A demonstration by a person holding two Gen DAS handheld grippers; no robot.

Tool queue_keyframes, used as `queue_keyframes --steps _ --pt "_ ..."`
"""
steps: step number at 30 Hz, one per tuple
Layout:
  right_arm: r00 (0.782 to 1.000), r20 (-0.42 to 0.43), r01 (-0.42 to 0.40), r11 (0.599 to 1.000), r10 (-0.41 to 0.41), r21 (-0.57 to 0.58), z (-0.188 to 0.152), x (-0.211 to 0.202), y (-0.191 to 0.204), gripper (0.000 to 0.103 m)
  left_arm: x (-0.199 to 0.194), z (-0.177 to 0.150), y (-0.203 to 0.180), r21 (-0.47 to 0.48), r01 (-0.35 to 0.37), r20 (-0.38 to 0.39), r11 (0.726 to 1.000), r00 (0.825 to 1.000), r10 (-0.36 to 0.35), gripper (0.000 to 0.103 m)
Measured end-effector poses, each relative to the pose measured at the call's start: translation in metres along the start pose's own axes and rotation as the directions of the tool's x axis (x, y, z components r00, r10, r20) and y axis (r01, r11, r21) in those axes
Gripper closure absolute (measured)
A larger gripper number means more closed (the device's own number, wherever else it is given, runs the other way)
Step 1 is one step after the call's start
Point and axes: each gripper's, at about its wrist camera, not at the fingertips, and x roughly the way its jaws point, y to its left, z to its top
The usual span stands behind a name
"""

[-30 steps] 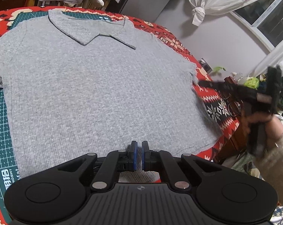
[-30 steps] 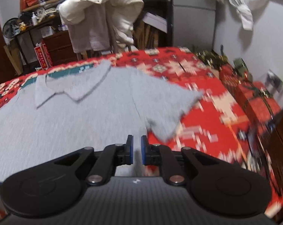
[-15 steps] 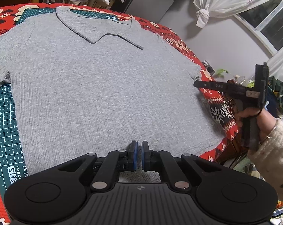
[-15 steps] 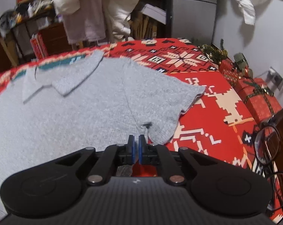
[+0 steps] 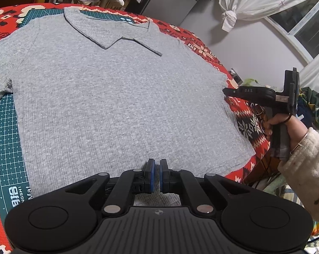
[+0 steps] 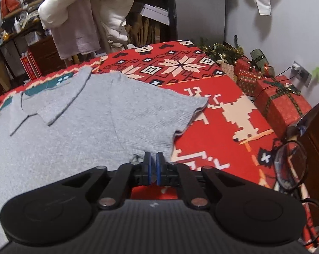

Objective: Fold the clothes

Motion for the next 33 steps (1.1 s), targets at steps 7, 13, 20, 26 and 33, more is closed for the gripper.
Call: queue_keyframes --steps 7,13,20,26,33 --pt "0.998 0.07 0.001 0.998 -0.005 0.06 0.014 -0.009 -0.01 0.098 0.001 0.001 -0.001 0.002 -0.001 0.001 1.0 1.0 0.001 0.101" --pt "0.999 0.044 -0.029 0.993 0.024 0.117 0.024 0.014 -0.011 0.098 0.002 0.0 -0.002 0.002 -0.001 0.0 1.0 1.0 0.001 0.101" --pt "0.999 0.028 0.035 0.987 -0.04 0.156 0.015 0.017 -0.03 0.101 0.002 0.0 -0.002 0.001 0.004 0.0 1.0 1.0 -0.004 0.101" --pt "0.997 0.053 0.042 0.969 -0.057 0.243 0.025 0.013 -0.045 0.092 0.002 0.0 -0.001 -0.004 0.004 0.002 1.0 1.0 -0.004 0.101" --pt "0.994 0.069 0.054 0.953 -0.079 0.299 0.047 0.028 -0.059 0.09 0.0 0.0 0.0 -0.006 -0.002 0.003 1.0 1.0 0.002 0.101"
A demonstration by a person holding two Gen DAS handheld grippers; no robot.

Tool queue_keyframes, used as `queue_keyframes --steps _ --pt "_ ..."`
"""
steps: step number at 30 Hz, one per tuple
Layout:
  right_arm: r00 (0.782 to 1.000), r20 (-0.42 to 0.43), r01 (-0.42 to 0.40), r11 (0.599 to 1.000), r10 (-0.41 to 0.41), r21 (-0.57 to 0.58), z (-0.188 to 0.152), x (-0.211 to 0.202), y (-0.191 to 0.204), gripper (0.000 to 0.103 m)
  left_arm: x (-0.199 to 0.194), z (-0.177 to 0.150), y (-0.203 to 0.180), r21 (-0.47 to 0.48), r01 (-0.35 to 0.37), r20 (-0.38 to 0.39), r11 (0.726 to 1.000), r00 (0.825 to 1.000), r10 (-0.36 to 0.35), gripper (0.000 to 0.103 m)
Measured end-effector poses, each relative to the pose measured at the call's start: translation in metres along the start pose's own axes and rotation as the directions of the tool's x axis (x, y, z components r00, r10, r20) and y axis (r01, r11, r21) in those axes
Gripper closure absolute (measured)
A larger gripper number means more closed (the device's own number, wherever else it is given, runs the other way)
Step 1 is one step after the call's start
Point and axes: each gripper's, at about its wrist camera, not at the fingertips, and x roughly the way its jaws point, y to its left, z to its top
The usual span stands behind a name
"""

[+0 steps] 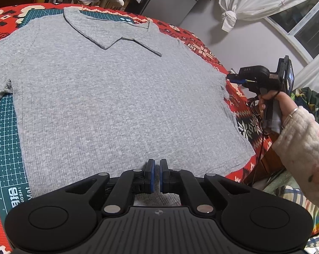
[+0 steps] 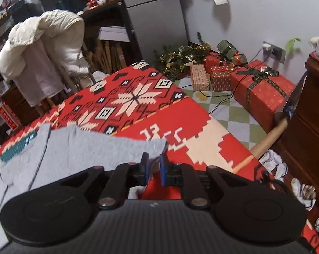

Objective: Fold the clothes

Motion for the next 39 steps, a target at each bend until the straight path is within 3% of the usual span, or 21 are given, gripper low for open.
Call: queue_keyframes --steps 6,8,10,14,15,20,23,28,33,39 --pt "0.998 -0.044 0.034 0.999 -0.034 0.005 0.005 0.019 0.0 0.095 -0.001 0.002 0.002 -0.004 -0.003 0.002 1.0 1.0 0.003 0.101" --pt "0.997 -0.047 0.054 0.996 -0.058 -0.066 0.005 0.022 0.008 0.102 0.0 0.002 0.002 -0.004 -0.003 0.002 1.0 1.0 0.003 0.101" --pt "0.995 -0.028 0.094 0.981 -0.1 -0.172 0.002 0.024 0.019 0.103 0.0 0.002 0.003 -0.006 -0.002 0.002 1.0 1.0 0.002 0.101" --pt "0.986 0.001 0.16 0.95 -0.166 -0.269 0.005 0.032 0.025 0.103 -0.003 0.002 0.004 -0.007 -0.01 0.007 1.0 1.0 0.01 0.101" --pt "0.983 0.002 0.175 0.946 -0.181 -0.273 0.007 0.034 0.022 0.103 -0.004 0.002 0.005 -0.009 -0.013 0.007 1.0 1.0 0.013 0.101" --pt "0.995 0.014 0.103 0.987 -0.102 -0.12 0.02 0.025 0.002 0.098 -0.006 0.002 0.009 -0.023 -0.02 0.01 1.0 1.0 0.021 0.101" --pt "0.996 0.004 0.084 0.989 -0.084 -0.122 0.023 0.03 0.002 0.092 -0.008 0.003 0.01 -0.022 -0.027 0.018 0.999 0.999 0.027 0.101" --pt "0.997 -0.013 0.067 0.987 -0.07 -0.143 0.022 0.039 0.011 0.092 -0.015 0.004 0.015 -0.037 -0.052 0.033 0.998 0.998 0.053 0.096" --pt "0.996 -0.009 0.09 0.976 -0.094 -0.198 0.021 0.046 0.019 0.102 -0.026 0.003 0.027 -0.053 -0.089 0.045 0.995 0.995 0.092 0.096" --pt "0.992 0.014 0.128 0.977 -0.128 -0.169 0.023 0.049 0.014 0.102 -0.044 0.001 0.04 -0.076 -0.132 0.072 0.988 0.988 0.138 0.096"
